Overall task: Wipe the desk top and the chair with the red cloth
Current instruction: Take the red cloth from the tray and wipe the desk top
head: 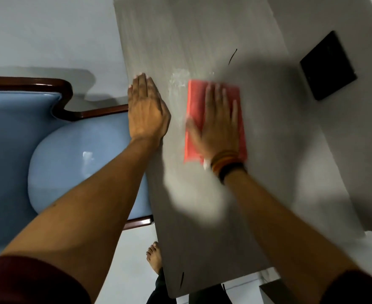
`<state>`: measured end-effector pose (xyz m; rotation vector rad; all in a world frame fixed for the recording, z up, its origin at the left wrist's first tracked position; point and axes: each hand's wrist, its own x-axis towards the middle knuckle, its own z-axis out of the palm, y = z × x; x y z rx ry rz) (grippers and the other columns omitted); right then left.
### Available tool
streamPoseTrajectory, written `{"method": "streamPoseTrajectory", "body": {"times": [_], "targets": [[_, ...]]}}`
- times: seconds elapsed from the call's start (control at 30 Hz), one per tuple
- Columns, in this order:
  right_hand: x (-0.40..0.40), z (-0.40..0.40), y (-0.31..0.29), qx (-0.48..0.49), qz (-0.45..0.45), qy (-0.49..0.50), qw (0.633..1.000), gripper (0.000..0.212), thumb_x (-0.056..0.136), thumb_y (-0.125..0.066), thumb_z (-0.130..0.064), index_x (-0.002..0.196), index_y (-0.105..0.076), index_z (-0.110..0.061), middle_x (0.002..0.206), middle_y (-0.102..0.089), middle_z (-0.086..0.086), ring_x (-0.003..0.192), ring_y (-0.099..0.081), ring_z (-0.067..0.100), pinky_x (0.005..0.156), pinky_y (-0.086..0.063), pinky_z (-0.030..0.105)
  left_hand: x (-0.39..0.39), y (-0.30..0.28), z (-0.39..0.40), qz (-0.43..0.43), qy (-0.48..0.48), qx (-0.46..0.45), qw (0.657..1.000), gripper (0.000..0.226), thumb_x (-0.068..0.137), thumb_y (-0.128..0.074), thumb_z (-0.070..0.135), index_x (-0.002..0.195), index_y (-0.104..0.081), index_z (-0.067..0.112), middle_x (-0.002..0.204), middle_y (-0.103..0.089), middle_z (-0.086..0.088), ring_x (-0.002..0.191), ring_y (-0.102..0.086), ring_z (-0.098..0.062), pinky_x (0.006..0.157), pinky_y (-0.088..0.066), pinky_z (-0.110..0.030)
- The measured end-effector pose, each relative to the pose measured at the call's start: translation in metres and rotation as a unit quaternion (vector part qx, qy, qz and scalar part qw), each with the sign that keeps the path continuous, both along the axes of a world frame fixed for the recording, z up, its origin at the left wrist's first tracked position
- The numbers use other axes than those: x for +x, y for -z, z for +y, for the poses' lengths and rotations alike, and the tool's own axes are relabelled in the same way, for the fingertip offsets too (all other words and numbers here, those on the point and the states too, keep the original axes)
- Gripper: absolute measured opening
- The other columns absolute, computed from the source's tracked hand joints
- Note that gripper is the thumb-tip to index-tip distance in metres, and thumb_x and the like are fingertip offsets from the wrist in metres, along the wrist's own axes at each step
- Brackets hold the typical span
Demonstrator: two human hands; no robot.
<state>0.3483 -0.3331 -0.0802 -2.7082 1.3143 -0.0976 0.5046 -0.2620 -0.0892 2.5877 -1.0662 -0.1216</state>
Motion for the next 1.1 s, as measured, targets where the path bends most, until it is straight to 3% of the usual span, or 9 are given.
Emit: {"method": "streamPoseTrajectory", "body": {"times": [0.1, 0.17, 0.27, 0.5, 0.57, 0.7, 0.8, 0.93, 1.1], "targets": [[-0.079, 0.083, 0.006, 0.016, -0.011, -0.05, 0.999, 0.078, 0.102, -0.036, -0.057, 0.167, -0.017, -0.018, 0.176, -0.019, 0.009, 0.164, -0.015, 0.027, 0.131, -0.019, 0.057, 0.001, -0.004, 0.0, 0.009, 0.008, 0.008, 1.0, 0.064, 0.104, -0.034, 0.016, 0.164, -0.02, -0.002, 0.174, -0.018, -0.021, 0.164, -0.014, -0.035, 0.136, -0.009, -0.046], [-0.109, 0.085, 0.008, 0.028, -0.011, -0.046, 0.998, 0.074, 0.101, -0.039, -0.05, 0.166, -0.021, -0.019, 0.175, -0.021, 0.009, 0.164, -0.015, 0.027, 0.129, -0.021, 0.059, 0.001, -0.006, 0.001, 0.014, 0.006, 0.011, 1.0, 0.063, 0.105, -0.034, 0.017, 0.164, -0.019, -0.001, 0.175, -0.017, -0.02, 0.165, -0.012, -0.033, 0.137, -0.008, -0.045], [-0.093, 0.021, 0.004, 0.024, 0.005, -0.006, 1.0, 0.075, 0.099, -0.037, -0.047, 0.165, -0.024, -0.016, 0.174, -0.023, 0.012, 0.163, -0.017, 0.032, 0.129, -0.021, 0.06, 0.001, -0.006, 0.0, 0.016, 0.007, 0.014, 1.0, 0.064, 0.106, -0.035, 0.017, 0.165, -0.017, 0.0, 0.175, -0.015, -0.019, 0.165, -0.01, -0.032, 0.137, -0.006, -0.044], [0.041, -0.149, -0.008, 0.039, -0.005, 0.025, 0.999, 0.071, 0.103, -0.038, -0.04, 0.165, -0.02, -0.01, 0.175, -0.016, 0.017, 0.164, -0.01, 0.034, 0.133, -0.005, 0.055, 0.003, 0.001, -0.001, 0.01, 0.005, 0.006, 1.0, 0.062, 0.106, -0.036, 0.016, 0.164, -0.02, 0.0, 0.175, -0.018, -0.019, 0.165, -0.012, -0.03, 0.137, -0.009, -0.045], [0.036, -0.138, -0.009, 0.029, -0.007, 0.034, 0.999, 0.071, 0.104, -0.037, -0.04, 0.166, -0.019, -0.01, 0.175, -0.016, 0.015, 0.164, -0.012, 0.031, 0.134, -0.007, 0.054, 0.002, -0.001, -0.001, 0.014, 0.008, 0.007, 1.0, 0.062, 0.106, -0.035, 0.016, 0.164, -0.02, 0.0, 0.175, -0.019, -0.019, 0.165, -0.013, -0.03, 0.137, -0.01, -0.046], [-0.046, -0.038, -0.002, -0.007, -0.008, 0.032, 0.999, 0.073, 0.101, -0.035, -0.044, 0.165, -0.023, -0.011, 0.174, -0.024, 0.014, 0.162, -0.021, 0.031, 0.132, -0.018, 0.055, 0.001, -0.004, -0.002, 0.023, 0.006, 0.013, 1.0, 0.064, 0.105, -0.029, 0.021, 0.165, -0.02, 0.001, 0.175, -0.017, -0.019, 0.165, -0.011, -0.029, 0.137, -0.008, -0.045], [-0.067, -0.014, 0.002, 0.022, -0.01, 0.013, 1.0, 0.076, 0.096, -0.043, -0.043, 0.163, -0.029, -0.011, 0.173, -0.025, 0.013, 0.163, -0.02, 0.03, 0.132, -0.017, 0.057, 0.001, -0.005, -0.001, 0.028, 0.005, 0.015, 0.999, 0.067, 0.102, -0.025, 0.025, 0.165, -0.019, 0.001, 0.175, -0.017, -0.019, 0.165, -0.011, -0.029, 0.137, -0.008, -0.045], [-0.026, -0.082, -0.002, 0.036, -0.016, -0.046, 0.998, 0.078, 0.097, -0.044, -0.049, 0.163, -0.028, -0.011, 0.173, -0.024, 0.015, 0.163, -0.019, 0.032, 0.133, -0.012, 0.057, 0.002, -0.004, -0.002, 0.026, 0.007, 0.021, 0.999, 0.067, 0.102, -0.027, 0.023, 0.165, -0.019, 0.001, 0.175, -0.017, -0.019, 0.165, -0.011, -0.03, 0.137, -0.009, -0.047], [0.052, -0.198, -0.01, 0.036, -0.022, 0.013, 0.999, 0.077, 0.099, -0.044, -0.046, 0.163, -0.026, -0.005, 0.173, -0.023, 0.018, 0.162, -0.018, 0.033, 0.133, -0.011, 0.053, 0.003, 0.001, -0.002, 0.021, 0.004, 0.02, 1.0, 0.067, 0.102, -0.028, 0.023, 0.165, -0.019, 0.002, 0.175, -0.017, -0.018, 0.165, -0.011, -0.028, 0.137, -0.009, -0.045]]}}
